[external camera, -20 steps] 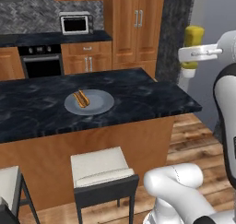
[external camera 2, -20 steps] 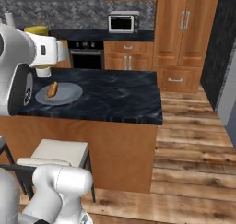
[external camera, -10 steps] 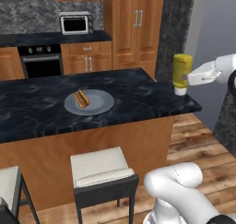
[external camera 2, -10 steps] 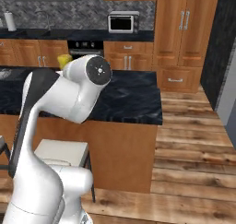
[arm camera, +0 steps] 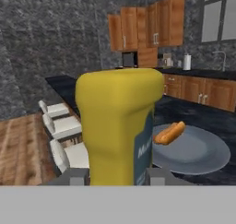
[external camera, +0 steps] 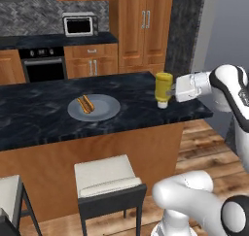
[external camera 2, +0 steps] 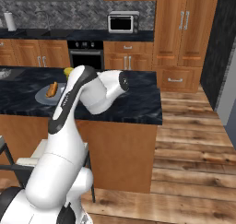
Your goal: Move the hot dog bun to the plate on the dining table and place the condiment next to that plate. Then navigate to the fridge and take the sausage and place it on the plate as well.
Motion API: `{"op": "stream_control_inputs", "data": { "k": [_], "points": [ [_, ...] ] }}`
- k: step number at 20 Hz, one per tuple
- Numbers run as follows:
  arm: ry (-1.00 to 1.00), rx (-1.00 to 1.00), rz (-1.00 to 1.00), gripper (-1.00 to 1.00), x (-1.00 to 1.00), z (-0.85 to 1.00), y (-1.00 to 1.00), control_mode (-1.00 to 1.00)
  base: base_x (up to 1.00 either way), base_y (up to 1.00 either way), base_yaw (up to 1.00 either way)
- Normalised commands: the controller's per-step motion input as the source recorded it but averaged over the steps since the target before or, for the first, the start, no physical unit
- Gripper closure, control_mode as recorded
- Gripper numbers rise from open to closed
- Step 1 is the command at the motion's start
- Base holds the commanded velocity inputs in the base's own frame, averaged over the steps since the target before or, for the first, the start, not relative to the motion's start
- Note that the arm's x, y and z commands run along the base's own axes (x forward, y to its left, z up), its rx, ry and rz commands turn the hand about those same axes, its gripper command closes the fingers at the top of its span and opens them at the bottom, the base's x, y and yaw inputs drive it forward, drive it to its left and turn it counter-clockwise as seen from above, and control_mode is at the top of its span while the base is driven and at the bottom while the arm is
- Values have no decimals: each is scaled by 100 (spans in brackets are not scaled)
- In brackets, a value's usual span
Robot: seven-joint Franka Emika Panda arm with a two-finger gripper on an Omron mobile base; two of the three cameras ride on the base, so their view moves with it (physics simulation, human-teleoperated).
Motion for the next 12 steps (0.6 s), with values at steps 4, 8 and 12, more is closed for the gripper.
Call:
{"op": "stream_control_inputs", "data": {
  "k": [4,8,12],
  "points": [
    [-1,-1,3,100,89,-62,40,-100,0,0,0],
    [0,-1,-5,100,73,-61,33,-100,0,0,0],
    [0,0,-18,100,56,-54,28,-100,0,0,0]
  ]
}}
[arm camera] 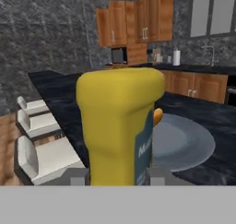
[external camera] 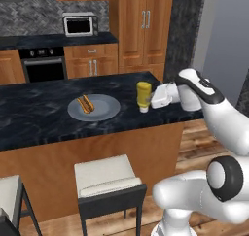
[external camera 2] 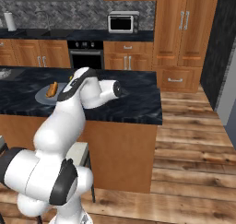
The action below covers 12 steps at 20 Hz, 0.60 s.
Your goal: Move the hot dog bun to the plate on the dining table and place the condiment next to that plate. Then navigate to the fridge and take the sausage and place it on the plate as well.
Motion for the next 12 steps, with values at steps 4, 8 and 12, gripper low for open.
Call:
{"op": "stream_control_inputs", "data": {
  "k": [4,8,12],
  "points": [
    [0,-2,-20,100,38,-51,22,-100,0,0,0],
    [-2,0,-11,100,38,-47,13,-100,0,0,0],
    [-9,-1,-6,100,33,-21,23,-100,0,0,0]
  ]
}}
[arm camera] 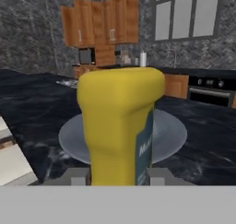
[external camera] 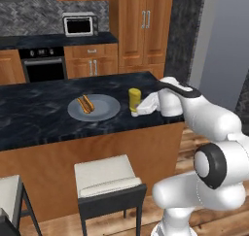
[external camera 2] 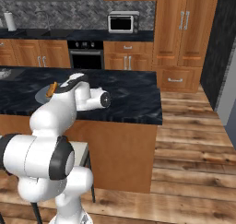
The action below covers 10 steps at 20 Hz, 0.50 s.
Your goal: Move the hot dog bun to the plate on the dining table and place the condiment next to that plate. Then navigate to the fridge and take the sausage and place it on the plate as well.
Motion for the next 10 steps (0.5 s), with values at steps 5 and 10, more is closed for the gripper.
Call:
{"op": "stream_control_inputs", "data": {
  "k": [5,10],
  "points": [
    [-4,0,-2,100,33,-31,0,-100,0,0,0],
    [-4,0,-1,100,29,-19,0,-100,0,0,0]
  ]
}}
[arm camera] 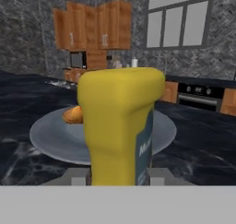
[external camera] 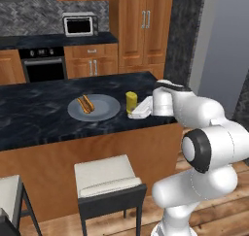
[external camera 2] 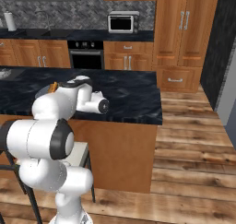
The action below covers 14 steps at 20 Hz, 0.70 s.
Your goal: Move the hot dog bun to the plate on the dining table and place the condiment next to that plate. Then navigate to the fridge and take the sausage and place it on the plate as well.
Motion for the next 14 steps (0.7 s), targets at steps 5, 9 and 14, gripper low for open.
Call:
{"op": "stream_control_inputs", "data": {
  "k": [5,9,14],
  "points": [
    [-3,0,0,100,39,-12,2,-100,0,0,0],
    [0,0,0,100,19,-25,0,-100,0,0,0],
    [-1,0,0,-100,11,-20,0,-100,0,0,0]
  ]
}}
